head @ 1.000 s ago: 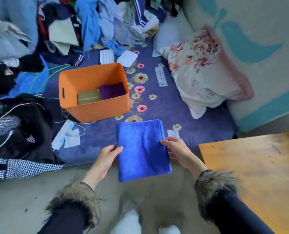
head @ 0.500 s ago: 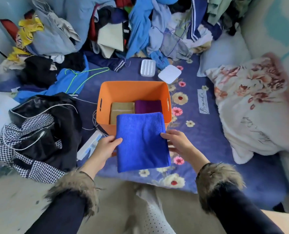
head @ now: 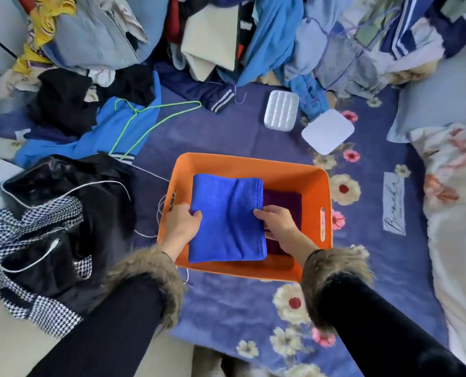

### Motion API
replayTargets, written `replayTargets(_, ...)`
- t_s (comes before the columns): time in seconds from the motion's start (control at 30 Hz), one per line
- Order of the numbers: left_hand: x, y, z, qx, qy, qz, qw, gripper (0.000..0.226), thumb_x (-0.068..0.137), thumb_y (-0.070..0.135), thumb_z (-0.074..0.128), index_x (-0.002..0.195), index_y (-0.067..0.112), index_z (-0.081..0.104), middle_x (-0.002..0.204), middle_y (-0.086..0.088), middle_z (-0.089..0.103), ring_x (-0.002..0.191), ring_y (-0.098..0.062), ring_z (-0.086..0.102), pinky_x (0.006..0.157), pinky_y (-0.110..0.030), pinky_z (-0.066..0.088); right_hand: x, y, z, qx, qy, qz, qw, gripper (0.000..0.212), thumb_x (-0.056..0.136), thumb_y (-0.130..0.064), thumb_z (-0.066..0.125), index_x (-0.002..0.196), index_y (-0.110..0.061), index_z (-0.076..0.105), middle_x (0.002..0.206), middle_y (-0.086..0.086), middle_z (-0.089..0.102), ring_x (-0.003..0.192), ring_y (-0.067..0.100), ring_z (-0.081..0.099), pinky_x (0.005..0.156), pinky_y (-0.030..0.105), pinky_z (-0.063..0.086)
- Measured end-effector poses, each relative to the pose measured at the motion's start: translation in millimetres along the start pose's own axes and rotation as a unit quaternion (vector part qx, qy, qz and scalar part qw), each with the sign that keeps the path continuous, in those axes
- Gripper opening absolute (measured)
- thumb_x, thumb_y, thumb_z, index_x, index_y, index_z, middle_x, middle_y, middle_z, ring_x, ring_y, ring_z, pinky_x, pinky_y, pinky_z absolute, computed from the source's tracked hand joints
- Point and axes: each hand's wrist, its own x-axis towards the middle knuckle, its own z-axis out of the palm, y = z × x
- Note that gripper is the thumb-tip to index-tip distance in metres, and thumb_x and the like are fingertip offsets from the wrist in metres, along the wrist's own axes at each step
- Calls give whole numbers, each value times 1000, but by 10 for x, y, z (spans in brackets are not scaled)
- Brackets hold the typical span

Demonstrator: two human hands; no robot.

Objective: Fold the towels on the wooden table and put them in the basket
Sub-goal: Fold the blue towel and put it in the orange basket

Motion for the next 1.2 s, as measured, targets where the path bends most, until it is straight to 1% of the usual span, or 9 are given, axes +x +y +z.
replayTargets(0.1, 384, -73, 268, 48, 21, -15, 999, 23, 91, 18, 51, 99, -3, 58, 107, -22, 62, 103, -39, 56, 78, -38, 42, 496, 146, 200, -31, 7, 18, 999, 21, 84, -20, 61, 89, 1, 61, 83, 9, 57, 76, 23, 53, 71, 41, 50)
replayTargets(0.4, 946, -196, 660, 161, 41, 3, 986, 27, 96, 20, 42, 117, 4, 50, 123, -16, 51, 111, -38, 51, 84, -44, 41, 1268, 417, 562, -63, 27, 40, 997, 17, 82, -24, 64, 70, -18, 56, 73, 3, 55, 78, 26, 54, 83, 50, 53)
replayTargets(0.7, 950, -315, 784, 174, 59, 39, 982, 49, 92, 4, 42, 138, 11, 27, 132, -14, 42, 103, -40, 56, 76, -46, 43, 1246, 396, 609, -206, 46, 17, 977, 33, 92, -24, 53, 118, -5, 55, 112, 17, 63, 110, 36, 55, 87, 35, 44)
replayTargets(0.8, 993, -379, 808, 199, 44, 129, 970, 62, 87, -1, 46, 144, 10, 24, 142, -16, 30, 121, -37, 44, 90, -45, 43, 1173, 432, 657, -241, 70, -4, 968, 41, 90, -19, 54, 128, -5, 44, 122, 16, 54, 112, 35, 51, 90, 37, 42)
replayTargets(0.87, 1000, -448, 861, 273, -16, 205, 940, 69, 88, 7, 55, 146, 9, 20, 154, -20, 11, 139, -39, 19, 108, -47, 31, 1056, 521, 694, -328, 111, -96, 933, 53, 83, -14, 63, 131, -5, 42, 126, 17, 47, 111, 36, 50, 90, 42, 44)
replayTargets(0.97, 1027, -552, 946, 388, -134, 207, 888, 93, 86, 41, 60, 149, 18, -6, 153, -16, -22, 142, -35, -18, 116, -45, 7, 1011, 708, 724, -525, 101, -243, 809, 80, 53, -20, 85, 126, -7, 55, 129, 18, 55, 115, 37, 56, 85, 47, 52)
replayTargets(1.03, 1078, -574, 971, 416, -172, 182, 874, 105, 81, 50, 62, 147, 21, -14, 151, -16, -28, 140, -35, -22, 116, -44, 3, 1046, 769, 707, -618, 53, -256, 742, 89, 52, -35, 86, 131, -12, 52, 142, 14, 45, 131, 31, 43, 102, 51, 37)
replayTargets(1.1, 1141, -581, 990, 422, -187, 174, 870, 109, 78, 51, 64, 147, 21, -15, 151, -16, -28, 140, -35, -22, 116, -44, 4, 1104, 797, 639, -672, 6, -255, 695, 90, 72, -45, 73, 145, -16, 29, 156, 10, 17, 144, 26, 15, 114, 50, 9)
replayTargets(1.2, 1210, -554, 1009, 424, -202, 163, 868, 109, 78, 46, 67, 147, 22, -14, 151, -15, -29, 140, -36, -21, 116, -44, 4, 1186, 726, 579, -698, -49, -215, 682, 82, 89, -45, 52, 150, -17, 3, 157, 8, -10, 145, 24, -10, 113, 48, -13)
